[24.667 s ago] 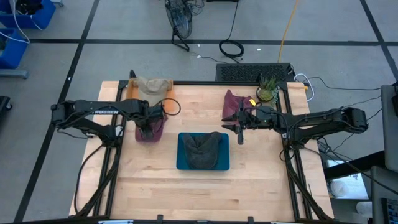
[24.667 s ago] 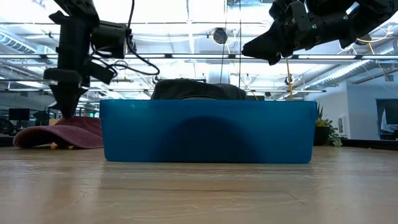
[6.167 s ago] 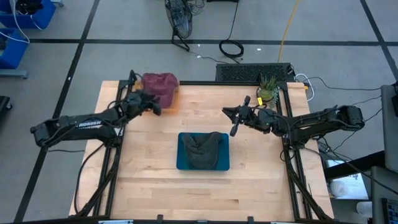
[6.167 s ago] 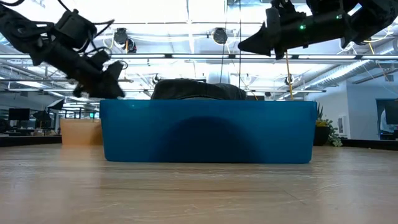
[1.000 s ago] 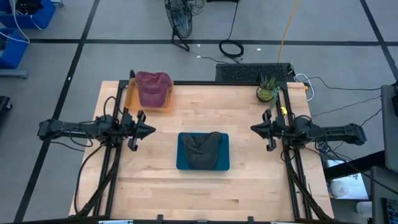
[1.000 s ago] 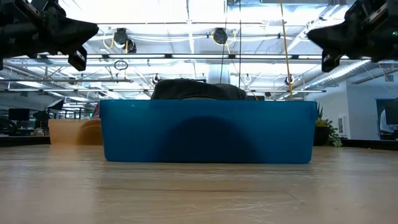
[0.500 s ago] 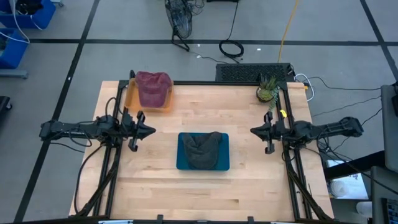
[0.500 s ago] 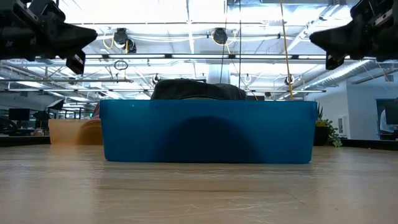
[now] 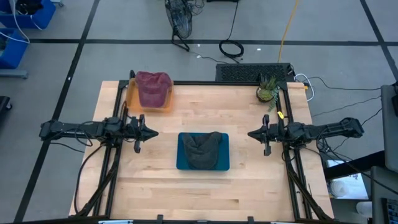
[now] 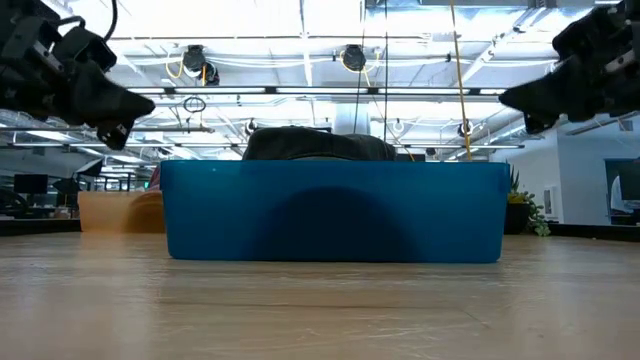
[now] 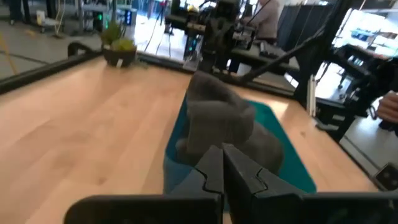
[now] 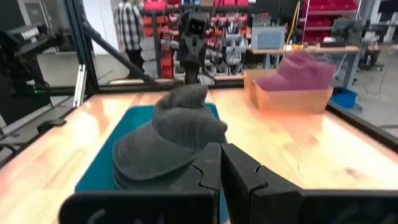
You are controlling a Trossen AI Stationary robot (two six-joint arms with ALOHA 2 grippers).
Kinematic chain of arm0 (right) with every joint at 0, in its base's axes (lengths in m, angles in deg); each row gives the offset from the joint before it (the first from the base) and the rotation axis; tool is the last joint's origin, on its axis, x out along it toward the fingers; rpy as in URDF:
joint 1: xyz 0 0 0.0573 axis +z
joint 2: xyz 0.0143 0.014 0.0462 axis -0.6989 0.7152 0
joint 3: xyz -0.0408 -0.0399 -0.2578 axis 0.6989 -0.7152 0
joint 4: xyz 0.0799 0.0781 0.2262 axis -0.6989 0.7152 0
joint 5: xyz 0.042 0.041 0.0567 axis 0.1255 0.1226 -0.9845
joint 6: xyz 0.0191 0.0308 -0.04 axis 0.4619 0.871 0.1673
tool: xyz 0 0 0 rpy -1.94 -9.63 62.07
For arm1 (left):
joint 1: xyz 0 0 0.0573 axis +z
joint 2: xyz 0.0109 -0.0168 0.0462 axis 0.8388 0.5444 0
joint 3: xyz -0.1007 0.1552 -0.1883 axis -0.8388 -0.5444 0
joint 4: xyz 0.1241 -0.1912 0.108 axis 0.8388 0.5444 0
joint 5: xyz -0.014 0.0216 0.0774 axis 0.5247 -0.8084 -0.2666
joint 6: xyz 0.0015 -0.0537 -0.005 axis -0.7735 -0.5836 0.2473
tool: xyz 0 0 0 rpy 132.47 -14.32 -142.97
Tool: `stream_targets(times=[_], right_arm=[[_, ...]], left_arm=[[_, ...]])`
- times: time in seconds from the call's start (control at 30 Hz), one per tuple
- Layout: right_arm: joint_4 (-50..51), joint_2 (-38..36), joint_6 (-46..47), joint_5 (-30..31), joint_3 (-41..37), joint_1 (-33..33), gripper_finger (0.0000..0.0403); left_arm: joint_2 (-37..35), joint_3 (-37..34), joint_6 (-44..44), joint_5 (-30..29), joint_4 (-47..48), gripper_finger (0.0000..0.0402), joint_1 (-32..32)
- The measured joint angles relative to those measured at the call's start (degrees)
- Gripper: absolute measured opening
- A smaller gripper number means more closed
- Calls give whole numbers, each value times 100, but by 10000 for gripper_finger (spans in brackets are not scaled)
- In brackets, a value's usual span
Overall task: Pick & Place hat
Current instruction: Return to home position
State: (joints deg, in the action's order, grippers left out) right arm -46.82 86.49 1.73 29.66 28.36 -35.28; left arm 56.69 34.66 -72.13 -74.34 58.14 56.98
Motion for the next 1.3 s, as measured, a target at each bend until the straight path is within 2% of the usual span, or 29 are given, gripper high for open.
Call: stream_targets(times=[0.3, 0.4, 0.63, 0.83, 1.3], right_arm=[[93, 0, 64, 1, 0, -2, 0], [146, -2, 89, 1, 0, -2, 0], [148, 7, 83, 1, 0, -2, 0], [147, 7, 72, 1, 0, -2, 0], [142, 7, -666, -2, 0, -2, 0]], left_arm=[[0, 0, 138, 2, 304, 6, 0], [19, 5, 151, -156, 382, 6, -4], [44, 7, 495, -228, 384, 43, -4], [44, 7, 596, -239, 339, 60, -2], [44, 0, 588, -244, 310, 63, 0]])
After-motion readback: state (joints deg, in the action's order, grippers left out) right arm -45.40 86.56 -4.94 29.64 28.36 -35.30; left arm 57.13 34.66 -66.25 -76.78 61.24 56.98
